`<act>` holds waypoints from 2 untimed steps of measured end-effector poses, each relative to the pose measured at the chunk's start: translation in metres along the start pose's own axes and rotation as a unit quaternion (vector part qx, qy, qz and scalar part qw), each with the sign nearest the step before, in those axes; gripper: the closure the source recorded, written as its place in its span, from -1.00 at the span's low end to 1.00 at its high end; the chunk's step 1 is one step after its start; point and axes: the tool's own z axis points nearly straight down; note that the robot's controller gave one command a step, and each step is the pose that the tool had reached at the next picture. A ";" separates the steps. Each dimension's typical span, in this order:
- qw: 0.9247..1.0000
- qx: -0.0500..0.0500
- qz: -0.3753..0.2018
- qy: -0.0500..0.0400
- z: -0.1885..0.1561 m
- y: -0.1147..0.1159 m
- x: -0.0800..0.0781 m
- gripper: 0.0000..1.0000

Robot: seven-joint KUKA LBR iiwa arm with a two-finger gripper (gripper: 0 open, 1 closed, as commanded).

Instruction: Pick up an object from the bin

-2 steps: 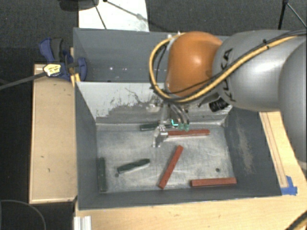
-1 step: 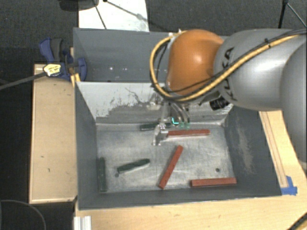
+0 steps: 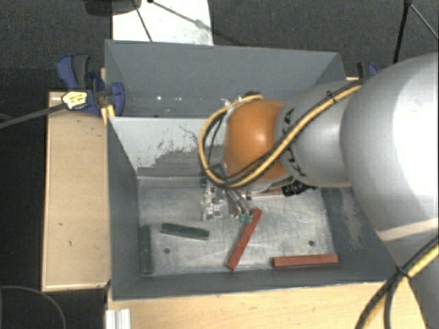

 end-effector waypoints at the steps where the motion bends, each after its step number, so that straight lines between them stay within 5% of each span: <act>1: 1.000 0.001 0.002 0.001 0.002 -0.001 0.001 -1.00; 2: 1.000 0.001 0.003 0.001 0.002 -0.001 0.001 -1.00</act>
Offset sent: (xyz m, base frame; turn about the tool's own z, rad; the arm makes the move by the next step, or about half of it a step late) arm 0.0000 0.0000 0.0000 0.0000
